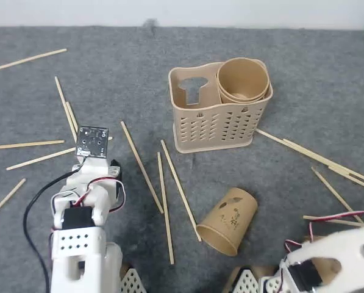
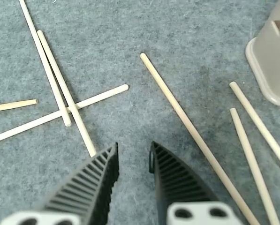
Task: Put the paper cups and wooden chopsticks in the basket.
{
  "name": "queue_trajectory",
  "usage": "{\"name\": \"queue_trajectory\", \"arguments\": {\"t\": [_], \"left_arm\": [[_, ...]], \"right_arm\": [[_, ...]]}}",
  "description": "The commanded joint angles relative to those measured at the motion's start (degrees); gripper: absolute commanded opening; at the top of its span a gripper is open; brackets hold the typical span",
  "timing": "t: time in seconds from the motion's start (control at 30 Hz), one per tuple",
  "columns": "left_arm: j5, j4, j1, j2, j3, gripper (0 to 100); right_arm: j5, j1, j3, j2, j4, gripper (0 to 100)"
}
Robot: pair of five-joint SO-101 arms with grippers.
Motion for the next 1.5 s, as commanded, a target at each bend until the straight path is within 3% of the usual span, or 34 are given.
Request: {"name": "queue_trajectory", "arguments": {"t": [0.0,0.27,0.57,0.7,0.9,1.23,1.47], "left_arm": [[-0.4,-1.5,0.3,-1.0,-0.2,10],[-0.4,-1.5,0.4,-1.0,-0.2,10],[-0.4,-1.5,0.4,-1.0,-0.2,10],[-0.4,-1.5,0.4,-1.0,-0.2,10],[-0.4,-1.5,0.3,-1.0,-0.2,10],[-0.4,-1.5,0.3,-1.0,-0.2,10],[-0.4,-1.5,0.4,-1.0,-0.2,10]], "right_arm": [[-5.8,-2.3,-5.5,-1.9,1.7,0.8],[-14.1,-1.4,-8.4,-9.4,2.3,0.8],[-15.4,-0.7,14.4,-30.2,2.2,0.8],[-10.1,0.0,24.8,-38.4,2.2,0.8],[-1.9,6.7,35.3,-46.3,1.8,0.8],[11.0,18.4,38.2,-47.1,1.8,0.8],[16.4,19.4,38.3,-47.0,1.8,0.8]]}}
